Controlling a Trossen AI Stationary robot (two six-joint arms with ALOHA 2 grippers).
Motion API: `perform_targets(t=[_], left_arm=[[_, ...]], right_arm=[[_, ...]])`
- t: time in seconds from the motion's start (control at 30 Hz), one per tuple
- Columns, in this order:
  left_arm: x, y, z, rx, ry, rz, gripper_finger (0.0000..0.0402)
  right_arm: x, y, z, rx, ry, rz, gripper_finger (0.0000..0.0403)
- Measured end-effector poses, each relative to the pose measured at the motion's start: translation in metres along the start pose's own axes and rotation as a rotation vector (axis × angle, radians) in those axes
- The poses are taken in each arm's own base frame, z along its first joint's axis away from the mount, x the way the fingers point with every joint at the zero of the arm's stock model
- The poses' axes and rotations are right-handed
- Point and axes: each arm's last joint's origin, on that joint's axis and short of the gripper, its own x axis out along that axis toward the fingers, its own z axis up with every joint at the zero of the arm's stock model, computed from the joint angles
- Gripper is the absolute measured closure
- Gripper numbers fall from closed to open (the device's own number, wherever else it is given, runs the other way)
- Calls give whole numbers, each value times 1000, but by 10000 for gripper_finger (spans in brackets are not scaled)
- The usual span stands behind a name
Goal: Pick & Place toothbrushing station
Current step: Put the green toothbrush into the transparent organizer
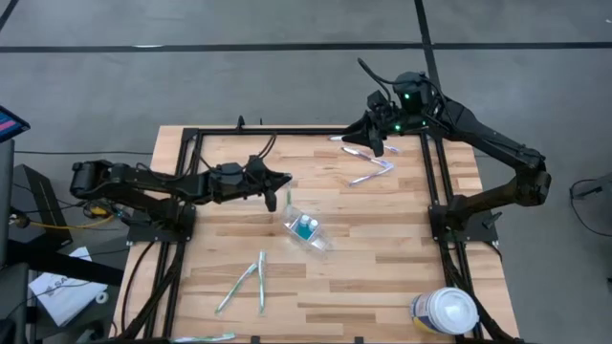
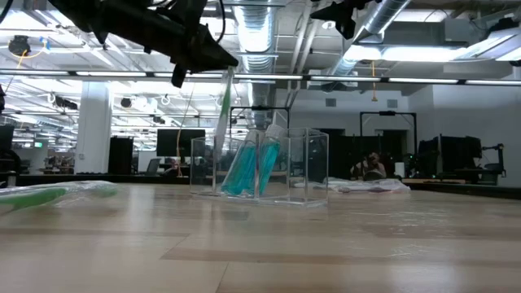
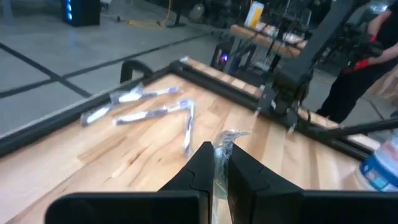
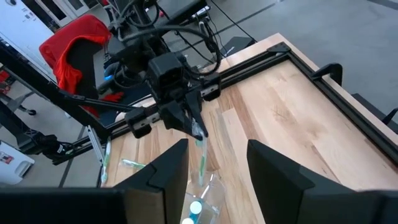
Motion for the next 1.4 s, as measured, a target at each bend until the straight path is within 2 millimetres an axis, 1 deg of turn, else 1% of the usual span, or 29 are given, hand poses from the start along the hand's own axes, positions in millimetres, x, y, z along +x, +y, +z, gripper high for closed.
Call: perform_targets(t=[0.17,0.3,0.37,0.57,0.67,0.77,0.87,1.0,1.17,1.4], left_arm=[[0,-1,1,-7,-12,-11,391],[-1,-3,9,-33,-86,-38,391],[-1,-3,9,-31,-82,-37,391],[0,0,-1,1,19,-8,391],[-1,2,-5,19,42,1,391],[-3,6,-17,37,80,3,391],[-6,11,-32,15,133,-19,387],[-8,14,-42,-29,154,-69,370],[-8,8,-30,-29,41,-157,333],[-8,6,-27,-38,21,-202,277]], right_arm=[[0,0,0,-1,0,2,249],[0,0,0,-1,0,2,249],[0,0,0,-1,0,2,249],[0,1,0,-1,1,5,249],[0,1,0,-1,1,5,249],[0,1,0,-1,1,6,249],[0,1,0,-3,0,15,249],[0,1,1,-7,-4,30,249],[0,2,3,-17,-20,34,249],[0,2,3,-16,-20,34,249]])
